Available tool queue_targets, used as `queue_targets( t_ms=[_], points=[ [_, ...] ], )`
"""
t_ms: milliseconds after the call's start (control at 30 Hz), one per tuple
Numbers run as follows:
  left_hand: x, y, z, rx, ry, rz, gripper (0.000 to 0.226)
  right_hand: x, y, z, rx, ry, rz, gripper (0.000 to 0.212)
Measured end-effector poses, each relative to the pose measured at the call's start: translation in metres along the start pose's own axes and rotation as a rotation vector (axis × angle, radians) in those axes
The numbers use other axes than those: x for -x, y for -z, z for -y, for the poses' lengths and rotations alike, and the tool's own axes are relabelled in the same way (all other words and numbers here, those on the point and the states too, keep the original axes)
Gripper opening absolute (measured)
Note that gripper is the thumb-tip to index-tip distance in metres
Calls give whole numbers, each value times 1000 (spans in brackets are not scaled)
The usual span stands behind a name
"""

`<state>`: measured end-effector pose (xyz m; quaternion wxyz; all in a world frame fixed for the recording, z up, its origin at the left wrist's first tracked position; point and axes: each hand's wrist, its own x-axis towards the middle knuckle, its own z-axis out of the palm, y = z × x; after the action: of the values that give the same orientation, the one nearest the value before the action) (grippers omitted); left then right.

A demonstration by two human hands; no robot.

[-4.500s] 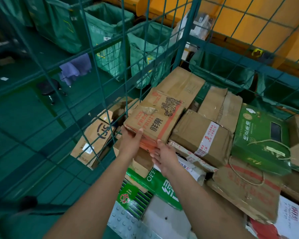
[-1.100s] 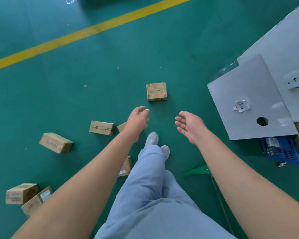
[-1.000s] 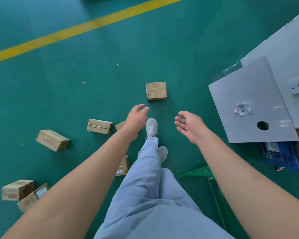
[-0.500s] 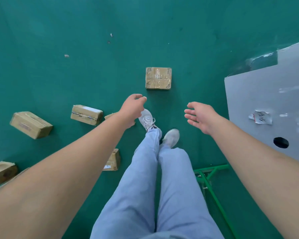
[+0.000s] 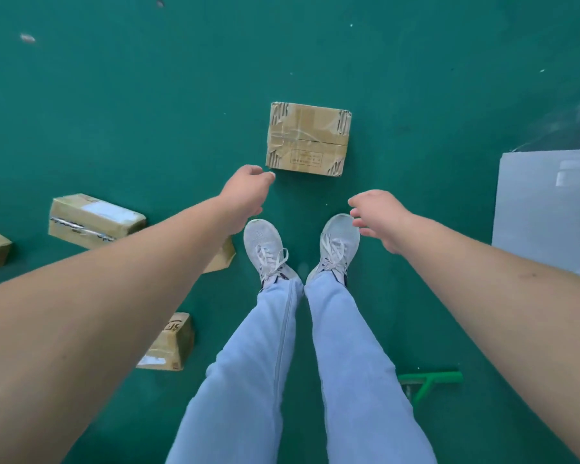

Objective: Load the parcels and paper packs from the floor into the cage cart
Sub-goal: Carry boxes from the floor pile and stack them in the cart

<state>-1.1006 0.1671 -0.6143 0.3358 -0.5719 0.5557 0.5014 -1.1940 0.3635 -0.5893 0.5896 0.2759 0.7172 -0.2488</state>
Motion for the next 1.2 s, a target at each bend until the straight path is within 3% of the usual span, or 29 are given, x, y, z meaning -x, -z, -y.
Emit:
queue_targets(
  t_ms=[167,333,467,600,700,900,1000,1200],
  points=[
    [-87,-31,-13,-81,-13,-32,67,-90,-1,16,-7,36,-56,47],
    [-149,-43,-17,31,2,-87,72,-153,-14,32,-32,56,-74,54],
    [-162,-45,-14,45,82,29,70,-166,-34,46,-89,50,-44,57],
    [-147,-25,-3,71,103,6,64,-140,-42,52,-59,29,-61,59],
    [-107,-3,15,154,108,-5,61,-98,-43,53,-17,63,-58,54],
    [26,61,37,591,142,-60,44,34,-58,75,-33,121,-42,41],
    [94,94,44,700,137,-97,42,105,-67,93,14,199,-27,35],
    [250,154,44,955,78,-160,59,263,-79,122,190,353,27,43]
  ],
)
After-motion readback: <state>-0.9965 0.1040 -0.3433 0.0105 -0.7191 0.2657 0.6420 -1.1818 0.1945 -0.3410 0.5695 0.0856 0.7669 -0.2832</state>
